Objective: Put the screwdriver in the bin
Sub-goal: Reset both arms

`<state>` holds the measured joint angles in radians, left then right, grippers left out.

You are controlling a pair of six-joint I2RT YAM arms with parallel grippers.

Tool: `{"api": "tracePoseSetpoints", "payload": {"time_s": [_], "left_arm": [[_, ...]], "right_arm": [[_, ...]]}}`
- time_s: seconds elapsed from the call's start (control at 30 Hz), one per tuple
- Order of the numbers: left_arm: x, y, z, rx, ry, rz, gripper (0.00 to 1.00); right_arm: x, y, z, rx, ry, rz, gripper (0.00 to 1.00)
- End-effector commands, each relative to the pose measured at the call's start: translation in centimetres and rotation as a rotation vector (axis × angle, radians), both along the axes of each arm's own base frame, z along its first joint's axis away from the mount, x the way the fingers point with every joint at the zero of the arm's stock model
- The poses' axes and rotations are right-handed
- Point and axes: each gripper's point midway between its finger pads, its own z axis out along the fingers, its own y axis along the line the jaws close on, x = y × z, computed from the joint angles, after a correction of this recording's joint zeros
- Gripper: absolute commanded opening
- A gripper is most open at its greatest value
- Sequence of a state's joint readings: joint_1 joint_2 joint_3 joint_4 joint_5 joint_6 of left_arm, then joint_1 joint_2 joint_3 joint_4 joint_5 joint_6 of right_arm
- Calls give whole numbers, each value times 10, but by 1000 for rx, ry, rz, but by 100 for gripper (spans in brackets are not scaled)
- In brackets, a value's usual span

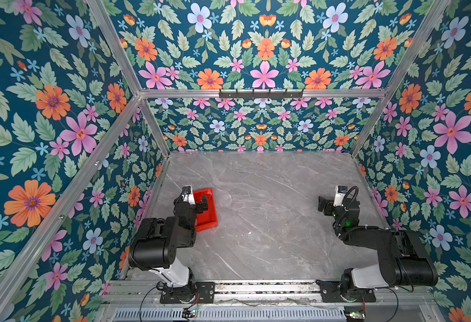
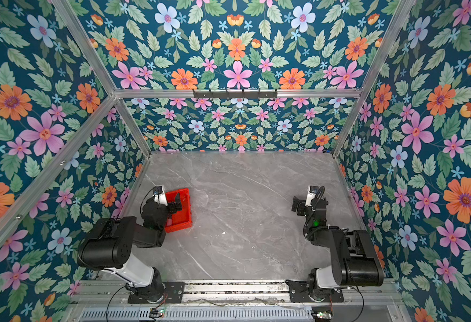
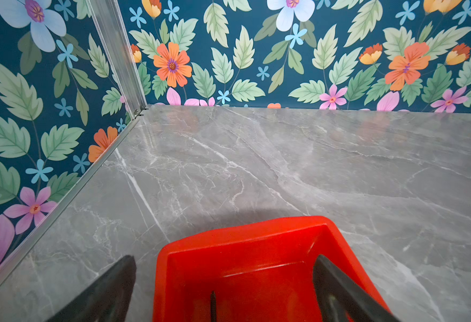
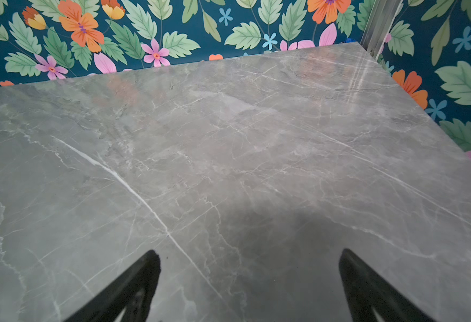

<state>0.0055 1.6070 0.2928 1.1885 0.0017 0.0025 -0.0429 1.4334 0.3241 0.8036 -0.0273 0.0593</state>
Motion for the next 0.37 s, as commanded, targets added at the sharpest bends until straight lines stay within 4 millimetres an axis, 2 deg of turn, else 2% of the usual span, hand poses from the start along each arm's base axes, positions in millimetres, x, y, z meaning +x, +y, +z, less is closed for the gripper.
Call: {"api": "tracePoseSetpoints", "payload": {"time_s": [0.0, 0.33], "left_arm": [[2, 0, 6, -5, -25, 3, 100], [2, 0, 6, -5, -23, 3, 100]], "right_arm": [[4, 1, 10, -1, -40, 6, 99], [4, 0, 10, -5, -41, 4, 99]]}}
